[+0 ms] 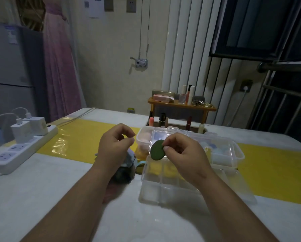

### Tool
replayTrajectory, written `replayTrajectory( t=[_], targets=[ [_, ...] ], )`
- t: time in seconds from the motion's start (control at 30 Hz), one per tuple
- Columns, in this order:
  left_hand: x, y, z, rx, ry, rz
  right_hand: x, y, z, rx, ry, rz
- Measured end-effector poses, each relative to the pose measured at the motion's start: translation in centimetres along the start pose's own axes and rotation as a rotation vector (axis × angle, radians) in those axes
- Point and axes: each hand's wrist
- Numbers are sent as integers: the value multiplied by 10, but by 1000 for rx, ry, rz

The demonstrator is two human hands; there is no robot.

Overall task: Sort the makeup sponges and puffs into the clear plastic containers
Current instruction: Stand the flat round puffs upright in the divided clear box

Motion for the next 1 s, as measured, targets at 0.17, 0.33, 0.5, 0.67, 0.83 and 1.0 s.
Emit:
replayTrajectory(
  t=[0.17,0.33,0.5,0.67,0.83,1.0],
  targets=[
    [3,5,-1,-56,19,70,0,-2,-1,48,-17,-2],
    [0,4,-2,-66,32,66,-2,-2,-1,114,-2,-60],
    [-4,4,-3,-57,34,87,-5,-5,-1,184,4,-158],
    [-4,4,-3,-50,39,89,-6,-6,0,212,-9,-203],
    [-4,4,-2,-52,40,100,-9,-7,1,230,-16,-233],
    [-4,5,-1,-55,44,134,-11,-7,1,236,-21,-219]
  ],
)
Point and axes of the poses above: each hand's wrist, its own z-axis towards the middle knuckle, its own y-axis out of the back of the hand, x = y × z
